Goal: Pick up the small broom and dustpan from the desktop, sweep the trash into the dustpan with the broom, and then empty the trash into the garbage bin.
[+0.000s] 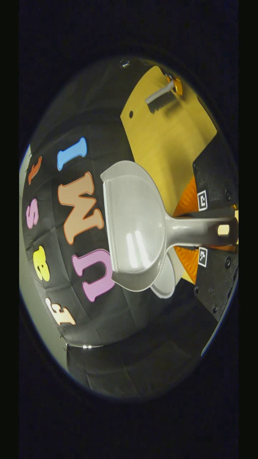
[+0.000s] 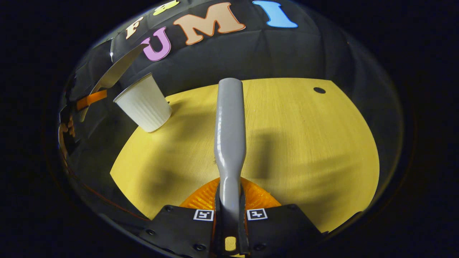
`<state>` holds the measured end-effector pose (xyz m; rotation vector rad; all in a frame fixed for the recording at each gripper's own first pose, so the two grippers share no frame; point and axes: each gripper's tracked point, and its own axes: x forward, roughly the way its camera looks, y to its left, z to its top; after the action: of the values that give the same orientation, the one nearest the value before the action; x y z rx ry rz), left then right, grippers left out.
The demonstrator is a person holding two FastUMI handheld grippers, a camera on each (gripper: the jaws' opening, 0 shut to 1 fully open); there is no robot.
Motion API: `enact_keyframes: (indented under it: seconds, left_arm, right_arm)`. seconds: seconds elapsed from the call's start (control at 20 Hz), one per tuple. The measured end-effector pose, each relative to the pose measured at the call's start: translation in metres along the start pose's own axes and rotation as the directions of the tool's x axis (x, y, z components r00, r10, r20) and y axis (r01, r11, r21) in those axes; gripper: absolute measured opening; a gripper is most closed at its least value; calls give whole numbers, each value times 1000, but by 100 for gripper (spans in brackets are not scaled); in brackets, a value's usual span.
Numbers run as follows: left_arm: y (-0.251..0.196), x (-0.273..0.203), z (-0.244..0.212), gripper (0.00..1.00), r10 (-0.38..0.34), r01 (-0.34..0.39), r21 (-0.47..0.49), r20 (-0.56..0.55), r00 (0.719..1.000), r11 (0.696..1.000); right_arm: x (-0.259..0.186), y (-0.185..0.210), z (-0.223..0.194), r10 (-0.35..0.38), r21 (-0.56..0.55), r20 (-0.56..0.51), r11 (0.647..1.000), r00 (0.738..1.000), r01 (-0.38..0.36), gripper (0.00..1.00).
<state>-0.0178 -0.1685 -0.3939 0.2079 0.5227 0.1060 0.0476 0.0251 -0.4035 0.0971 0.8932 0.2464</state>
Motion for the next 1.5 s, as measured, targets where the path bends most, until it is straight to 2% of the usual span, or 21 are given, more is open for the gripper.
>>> enact_keyframes:
  seconds: [0.15, 0.25, 0.45, 0.6, 0.85, 1.05, 1.2, 1.4, 1.5]
  left_arm:
    - [-52, -3, -44, 22, -76, 72, -62, -71, 995, 995]
    - [-80, -5, -79, 22, -122, 108, -104, -141, 982, 989]
    - [-115, -8, -160, 23, -189, 159, -120, -305, 933, 980]
    - [-117, 0, -187, 23, -200, 164, -123, -384, 901, 979]
    - [-115, -1, -197, 23, -208, 178, -109, -420, 883, 978]
    - [-117, -8, -211, 24, -218, 192, -104, -487, 846, 976]
    - [-119, -17, -218, 23, -221, 196, -104, -512, 830, 975]
    - [-121, -13, -219, 23, -212, 196, -86, -497, 841, 977]
    - [-120, -12, -220, 26, -213, 195, -88, -494, 843, 977]
  right_arm:
    - [-10, 17, 3, -85, 1, 7, 996, 996, 85, 19]
    - [-10, 26, 2, -114, 9, -10, 993, 993, 114, 19]
    - [-6, 30, 19, -161, -12, -102, 987, 982, 160, 19]
    - [-4, 32, 26, -183, -16, -154, 983, 971, 183, 19]
    - [2, 30, 31, -219, -34, -205, 976, 954, 216, 19]
    - [3, 34, 36, -237, -50, -241, 971, 941, 232, 19]
    - [4, 34, 34, -257, -49, -252, 966, 933, 253, 19]
    - [10, 35, 26, -266, -53, -309, 964, 913, 262, 22]
    - [7, 36, 28, -270, -50, -304, 962, 914, 268, 26]
